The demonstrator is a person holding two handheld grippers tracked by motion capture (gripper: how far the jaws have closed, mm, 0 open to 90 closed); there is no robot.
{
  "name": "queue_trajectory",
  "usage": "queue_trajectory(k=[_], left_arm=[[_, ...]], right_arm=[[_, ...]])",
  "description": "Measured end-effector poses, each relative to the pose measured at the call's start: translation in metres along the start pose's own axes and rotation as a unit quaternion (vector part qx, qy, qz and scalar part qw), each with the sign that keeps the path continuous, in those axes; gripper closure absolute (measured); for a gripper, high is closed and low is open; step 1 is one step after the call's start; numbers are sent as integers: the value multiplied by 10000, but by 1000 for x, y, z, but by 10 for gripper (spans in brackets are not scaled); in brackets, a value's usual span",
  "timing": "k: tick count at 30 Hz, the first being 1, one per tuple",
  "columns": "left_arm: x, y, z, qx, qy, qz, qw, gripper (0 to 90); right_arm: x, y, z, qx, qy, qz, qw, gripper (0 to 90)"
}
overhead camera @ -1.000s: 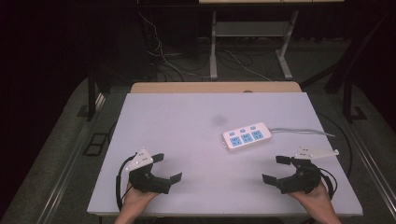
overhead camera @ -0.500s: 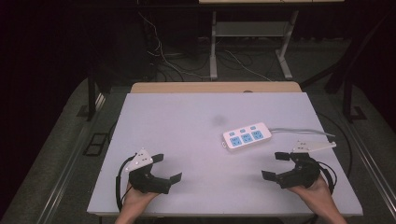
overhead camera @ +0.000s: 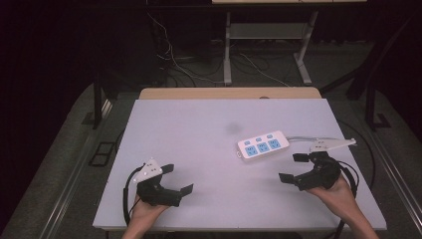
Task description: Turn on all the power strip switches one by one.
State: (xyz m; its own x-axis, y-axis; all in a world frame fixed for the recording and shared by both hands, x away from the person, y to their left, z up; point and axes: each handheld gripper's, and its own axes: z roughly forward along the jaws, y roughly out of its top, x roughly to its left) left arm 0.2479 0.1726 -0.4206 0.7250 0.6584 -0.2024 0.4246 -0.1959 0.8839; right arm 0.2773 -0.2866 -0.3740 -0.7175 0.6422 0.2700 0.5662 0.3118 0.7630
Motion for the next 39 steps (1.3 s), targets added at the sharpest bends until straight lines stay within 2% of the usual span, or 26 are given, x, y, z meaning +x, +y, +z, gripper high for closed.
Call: queue_trajectory(k=[16, 21, 29, 39], left_arm=[[0, 0, 1, -12, 12, 6, 10000, 0], [0, 0, 1, -19, 29, 0, 10000, 0], [0, -1, 2, 1, 23, 8, 10000, 0], [0, -1, 2, 23, -2, 15, 10000, 0]], right_arm=[[-13, 23, 0, 174, -102, -132, 9997, 12], [-16, 31, 0, 193, -67, -226, 9995, 12], [-24, 42, -1, 260, -152, -336, 9990, 12], [-36, 55, 4, 387, -144, -294, 9987, 12]])
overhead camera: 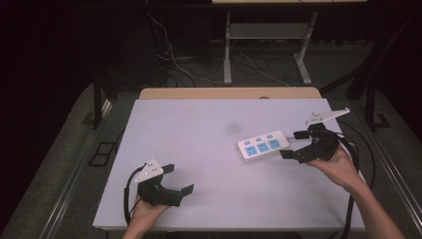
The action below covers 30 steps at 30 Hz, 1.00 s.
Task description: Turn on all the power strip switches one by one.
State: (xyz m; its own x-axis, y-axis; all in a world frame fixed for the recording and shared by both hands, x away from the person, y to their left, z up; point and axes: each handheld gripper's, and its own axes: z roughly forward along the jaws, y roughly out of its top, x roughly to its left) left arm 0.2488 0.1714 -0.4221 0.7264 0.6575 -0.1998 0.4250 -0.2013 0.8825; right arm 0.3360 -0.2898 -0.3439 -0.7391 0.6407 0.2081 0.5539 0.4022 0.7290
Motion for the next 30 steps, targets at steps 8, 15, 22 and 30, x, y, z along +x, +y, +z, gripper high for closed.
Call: queue_trajectory(k=[8, 15, 22, 30], left_arm=[[0, 0, 0, 1, 6, 10, 10000, 0], [0, 0, 0, -8, 12, 2, 10000, 0], [1, 0, 0, -3, 13, 13, 10000, 0], [1, 0, 0, 2, 11, 15, 10000, 0]], right_arm=[[-11, 8, 6, 41, 2, 60, 10000, 12], [-20, 18, 15, 167, 17, 114, 9998, 12], [-28, 25, 24, 282, -81, 183, 9994, 57], [-39, 29, 31, 274, -135, 247, 9992, 273]])
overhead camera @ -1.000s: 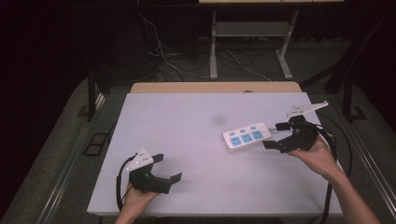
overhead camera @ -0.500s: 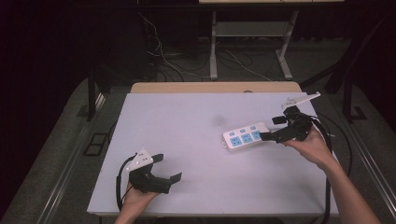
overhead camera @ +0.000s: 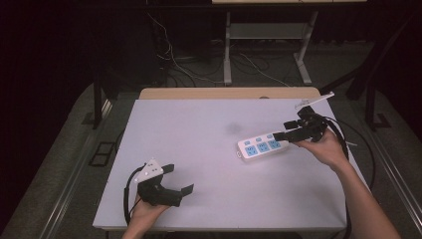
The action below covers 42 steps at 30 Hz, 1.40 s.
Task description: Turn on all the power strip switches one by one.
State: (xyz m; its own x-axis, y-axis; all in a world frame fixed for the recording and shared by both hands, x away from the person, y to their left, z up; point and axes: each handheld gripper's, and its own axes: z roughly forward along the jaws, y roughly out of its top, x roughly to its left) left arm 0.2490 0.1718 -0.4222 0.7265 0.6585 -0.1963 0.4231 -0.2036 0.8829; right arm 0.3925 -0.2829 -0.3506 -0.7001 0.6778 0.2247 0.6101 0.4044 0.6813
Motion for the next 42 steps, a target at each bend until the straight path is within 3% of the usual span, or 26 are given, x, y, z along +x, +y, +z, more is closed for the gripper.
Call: queue_trajectory(k=[17, 25, 32, 36, 42], left_arm=[[0, 0, -1, -13, 13, 0, 10000, 0], [0, 0, 0, -15, 13, 6, 10000, 0], [0, 0, -1, -47, 30, 20, 10000, 0], [1, 0, 0, -38, 21, 6, 10000, 0], [-2, 1, -1, -75, 39, 94, 9999, 0]], right_arm=[[-19, 0, 13, 50, -98, 306, 9995, 409], [-24, 0, 16, -2, -74, 369, 9993, 566], [-27, 1, 21, -38, -183, 540, 9984, 778], [-28, 0, 27, 27, -274, 483, 9985, 900], [-31, -1, 34, 97, -305, 539, 9980, 900]])
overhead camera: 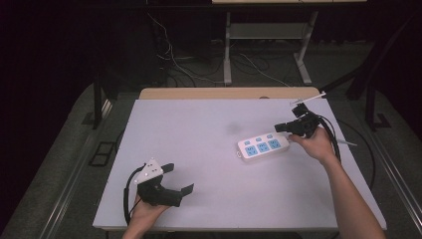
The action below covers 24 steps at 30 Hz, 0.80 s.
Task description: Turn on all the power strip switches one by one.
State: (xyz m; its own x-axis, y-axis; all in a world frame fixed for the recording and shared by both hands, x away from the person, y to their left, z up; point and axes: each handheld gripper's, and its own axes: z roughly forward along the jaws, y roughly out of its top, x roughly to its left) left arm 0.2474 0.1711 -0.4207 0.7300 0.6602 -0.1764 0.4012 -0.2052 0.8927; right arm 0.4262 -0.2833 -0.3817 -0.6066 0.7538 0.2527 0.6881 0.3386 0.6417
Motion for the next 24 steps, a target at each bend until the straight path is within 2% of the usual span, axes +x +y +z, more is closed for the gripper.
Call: queue_trajectory(k=[5, 13, 24], left_arm=[[1, -1, 2, 80, 0, -6, 10000, 0], [3, -1, 1, 59, 6, -43, 10000, 0], [3, -1, 1, 60, 9, -33, 10000, 0]], right_arm=[[-1, -1, 4, 32, -33, 51, 10000, 900], [-2, -2, 13, 73, -70, 99, 9999, 900], [-1, -4, 27, 153, 19, 93, 9998, 900]])
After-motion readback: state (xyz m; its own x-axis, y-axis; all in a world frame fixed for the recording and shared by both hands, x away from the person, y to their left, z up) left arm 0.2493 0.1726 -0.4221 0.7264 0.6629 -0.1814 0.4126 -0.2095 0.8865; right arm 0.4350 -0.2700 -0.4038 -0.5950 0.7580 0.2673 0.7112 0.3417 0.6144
